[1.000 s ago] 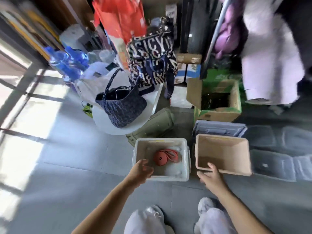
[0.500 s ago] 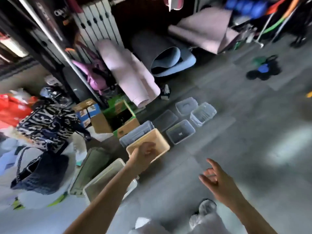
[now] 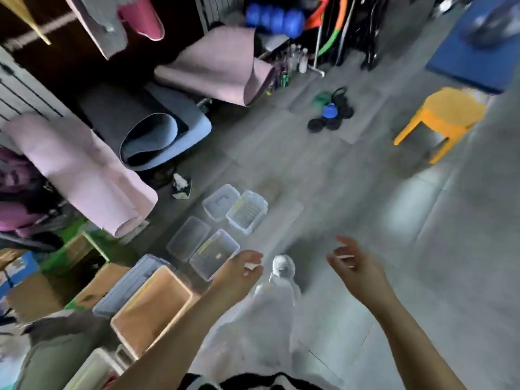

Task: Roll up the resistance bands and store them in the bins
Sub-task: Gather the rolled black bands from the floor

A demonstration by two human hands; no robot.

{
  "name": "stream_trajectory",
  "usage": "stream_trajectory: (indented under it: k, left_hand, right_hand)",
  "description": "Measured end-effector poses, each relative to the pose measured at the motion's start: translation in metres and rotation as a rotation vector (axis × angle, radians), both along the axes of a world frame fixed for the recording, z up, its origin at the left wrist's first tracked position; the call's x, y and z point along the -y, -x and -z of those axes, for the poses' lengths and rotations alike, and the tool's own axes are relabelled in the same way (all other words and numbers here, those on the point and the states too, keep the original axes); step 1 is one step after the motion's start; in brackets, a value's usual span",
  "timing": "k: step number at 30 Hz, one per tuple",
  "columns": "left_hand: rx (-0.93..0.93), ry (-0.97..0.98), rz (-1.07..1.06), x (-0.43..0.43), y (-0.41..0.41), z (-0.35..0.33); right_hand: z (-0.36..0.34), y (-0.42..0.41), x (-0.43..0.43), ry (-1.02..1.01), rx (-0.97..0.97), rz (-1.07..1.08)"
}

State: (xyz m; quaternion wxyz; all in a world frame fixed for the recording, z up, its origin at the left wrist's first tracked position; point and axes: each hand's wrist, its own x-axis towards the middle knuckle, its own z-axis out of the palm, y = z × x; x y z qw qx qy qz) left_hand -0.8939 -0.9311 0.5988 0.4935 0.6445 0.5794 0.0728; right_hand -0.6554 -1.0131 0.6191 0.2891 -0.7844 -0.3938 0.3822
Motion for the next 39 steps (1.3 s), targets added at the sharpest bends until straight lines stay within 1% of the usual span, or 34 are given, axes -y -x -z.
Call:
stream_trajectory:
  k: [3, 7, 12, 14, 16, 19, 22, 25, 28, 31, 34, 36, 39]
  left_hand:
    - [0.005, 0.039, 0.004, -0.05, -0.044, 0.019]
    - [0.036, 0.068, -0.011, -0.159, -0.134, 0.03]
    - [0.11, 0.058, 0.111, -0.307, -0.282, 0.0]
    - [0.162, 0.043, 0.137, -0.357, -0.348, -0.019]
    - [0.193, 0.03, 0.178, -0.403, -0.407, -0.03]
    - [0.192, -0.005, 0.224, -0.462, -0.482, -0.026]
    - [0.142, -0.007, 0.152, -0.506, -0.538, -0.005]
    - [0.088, 0.047, 0.001, -0.53, -0.584, 0.011]
    - [0.066, 0.132, -0.102, -0.55, -0.623, 0.013]
    - [0.059, 0.136, -0.27, -0.582, -0.646, 0.014]
    - [0.028, 0.161, -0.42, -0.632, -0.666, 0.028]
    - [0.014, 0.197, -0.444, -0.674, -0.683, 0.041]
    - [0.002, 0.218, -0.406, -0.751, -0.711, 0.056]
  right_hand:
    - [0.009, -0.057, -0.057, -0.004, -0.006, 0.03]
    - [0.01, -0.151, -0.133, 0.025, -0.019, 0.09]
    - [-0.009, -0.257, -0.198, 0.05, 0.001, 0.188]
    - [-0.011, -0.296, -0.216, 0.082, -0.014, 0.266]
    - [-0.005, -0.338, -0.235, 0.11, -0.029, 0.335]
    - [0.009, -0.407, -0.285, 0.138, -0.072, 0.353]
    - [0.015, -0.488, -0.362, 0.121, -0.034, 0.266]
    - [0.005, -0.571, -0.455, 0.139, -0.013, 0.094]
    - [-0.008, -0.641, -0.551, 0.16, 0.057, -0.079]
    - [-0.015, -0.688, -0.646, 0.166, 0.153, -0.241]
    - [-0.006, -0.724, -0.74, 0.16, 0.195, -0.346]
    - [0.006, -0.744, -0.793, 0.153, 0.186, -0.348]
    - [0.028, -0.77, -0.86, 0.179, 0.153, -0.36]
